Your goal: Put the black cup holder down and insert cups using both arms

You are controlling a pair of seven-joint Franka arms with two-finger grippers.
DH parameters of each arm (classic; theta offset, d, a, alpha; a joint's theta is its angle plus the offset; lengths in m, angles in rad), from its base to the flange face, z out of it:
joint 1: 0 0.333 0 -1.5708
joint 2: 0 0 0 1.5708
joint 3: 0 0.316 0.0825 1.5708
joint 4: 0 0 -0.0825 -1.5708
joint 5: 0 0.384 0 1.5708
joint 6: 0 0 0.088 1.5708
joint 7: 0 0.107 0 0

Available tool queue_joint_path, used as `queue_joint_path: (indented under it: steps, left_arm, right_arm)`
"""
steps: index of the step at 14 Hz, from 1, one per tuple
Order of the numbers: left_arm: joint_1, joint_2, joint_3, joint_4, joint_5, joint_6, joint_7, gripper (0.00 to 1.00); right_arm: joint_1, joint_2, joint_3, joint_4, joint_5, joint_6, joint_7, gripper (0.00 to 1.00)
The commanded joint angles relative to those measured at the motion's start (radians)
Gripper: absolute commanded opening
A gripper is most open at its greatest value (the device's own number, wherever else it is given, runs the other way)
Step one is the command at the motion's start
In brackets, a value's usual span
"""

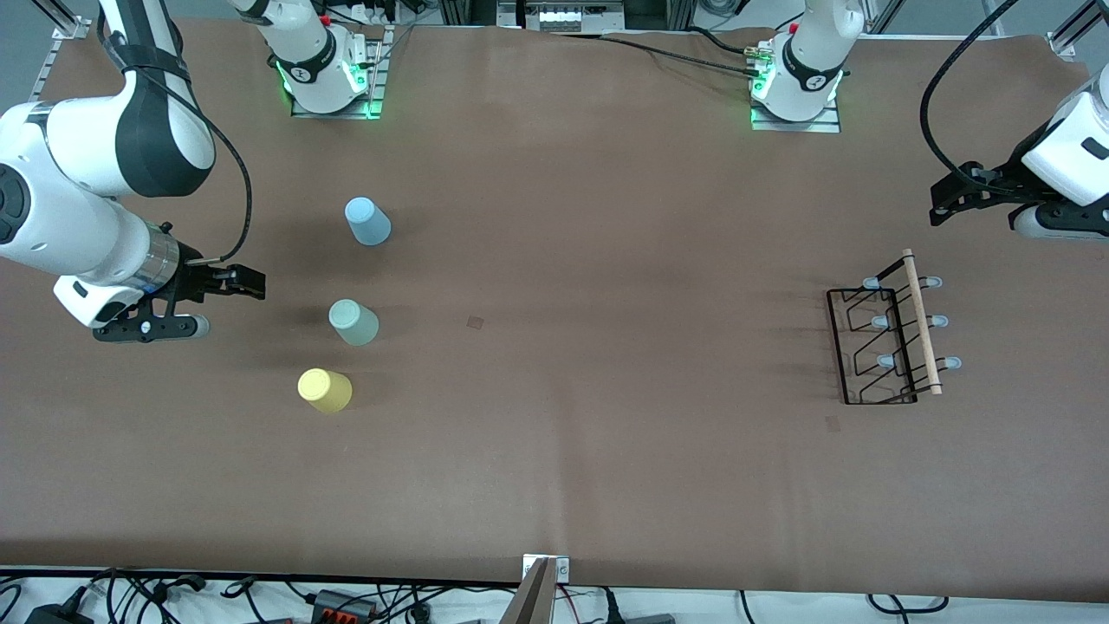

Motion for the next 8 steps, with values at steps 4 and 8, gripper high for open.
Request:
queue_joint_path:
  steps: [4, 8]
  left_arm:
    - [-0.001, 0.006, 0.002, 0.021, -0.024, -0.006, 0.007, 1.00]
    - [-0.002, 0.043, -0.008, 0.019, -0.027, -0.065, 0.010, 1.00]
  right_arm:
    - [0.000, 0.019, 0.000, 0.028, -0.003, -0.019, 0.007, 1.00]
    - [-0.033, 0.037, -0.013, 0.041, 0.007, 0.031, 0.009, 1.00]
